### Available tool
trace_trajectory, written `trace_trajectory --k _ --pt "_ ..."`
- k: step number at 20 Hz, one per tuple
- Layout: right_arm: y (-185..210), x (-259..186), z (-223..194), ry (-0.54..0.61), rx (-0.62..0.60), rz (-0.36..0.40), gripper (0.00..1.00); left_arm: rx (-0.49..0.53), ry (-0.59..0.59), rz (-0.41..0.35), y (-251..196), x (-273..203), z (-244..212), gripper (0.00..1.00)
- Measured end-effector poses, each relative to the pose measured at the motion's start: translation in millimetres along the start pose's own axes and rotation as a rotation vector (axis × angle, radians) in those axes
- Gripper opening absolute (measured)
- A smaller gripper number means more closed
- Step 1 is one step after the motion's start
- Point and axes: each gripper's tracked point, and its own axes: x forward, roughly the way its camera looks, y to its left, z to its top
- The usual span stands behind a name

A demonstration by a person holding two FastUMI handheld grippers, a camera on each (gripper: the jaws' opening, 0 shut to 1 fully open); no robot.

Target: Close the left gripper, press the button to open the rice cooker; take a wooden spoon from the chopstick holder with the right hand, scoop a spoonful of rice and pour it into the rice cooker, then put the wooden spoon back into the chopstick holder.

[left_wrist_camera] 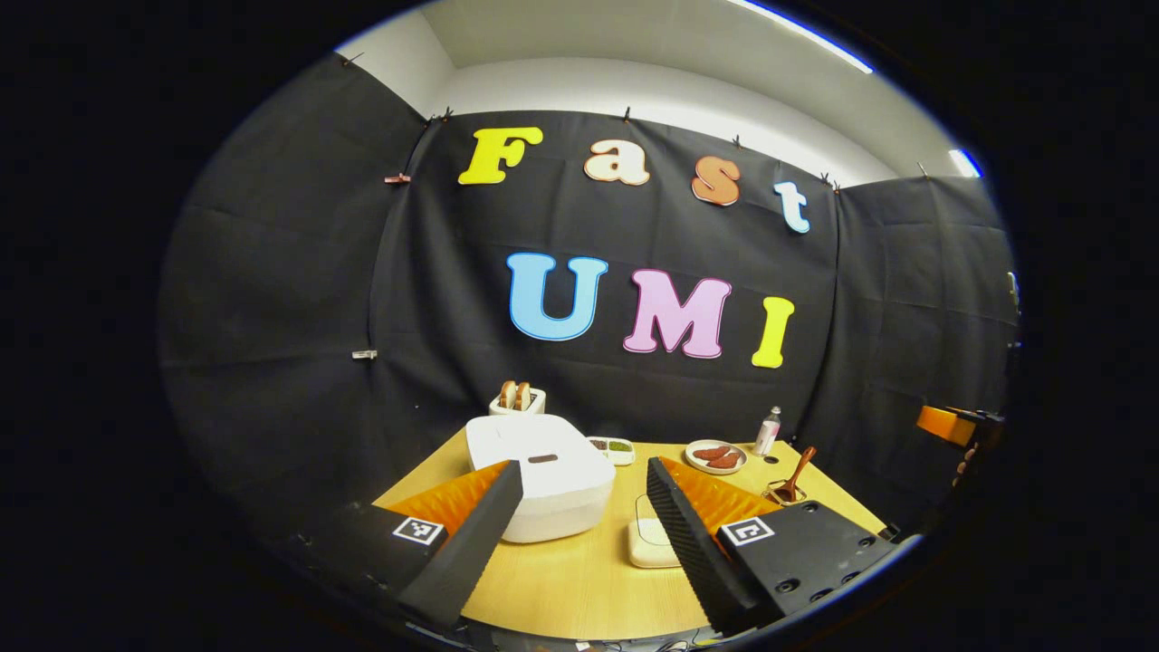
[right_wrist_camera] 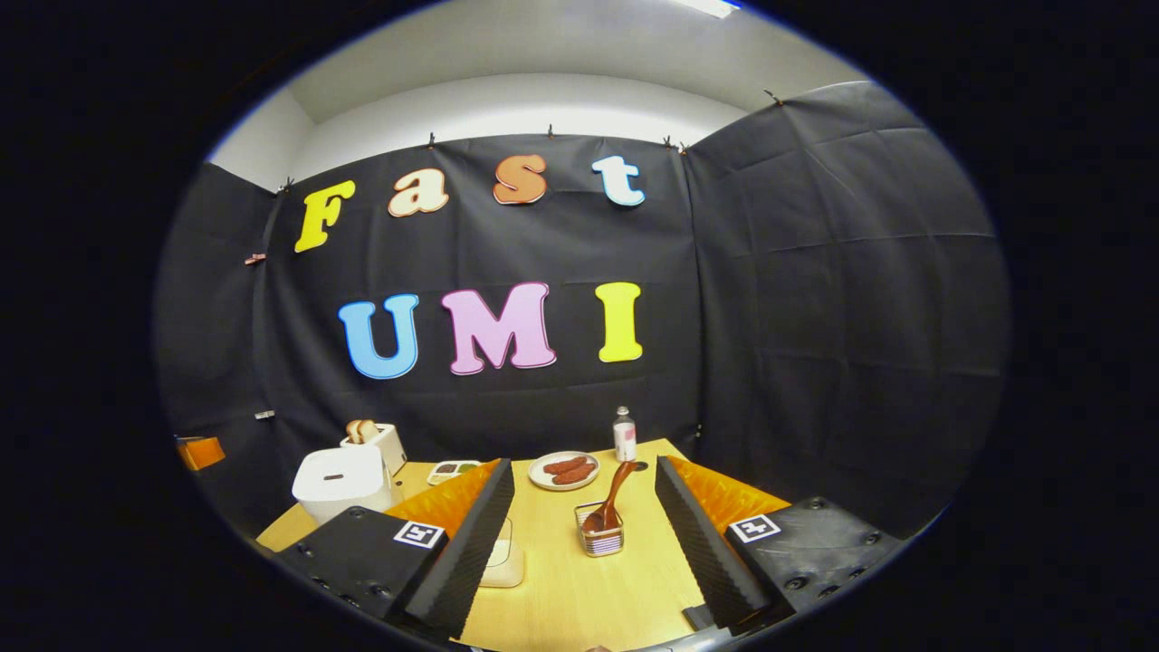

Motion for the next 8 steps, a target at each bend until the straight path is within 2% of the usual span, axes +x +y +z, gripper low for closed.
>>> trace_trajectory --k 3,8 --pt "17.2 1.3 2.9 0.006 -0.025 0.029 0.98 -0.003 0.036 0.011 2.7 -2.5 -11.7 0.95" --pt "38.3 -5.3 -3.3 0.047 -0.037 0.066 0.98 -0.034 0.026 -0.005 -5.0 -8.8 -9.8 0.95"
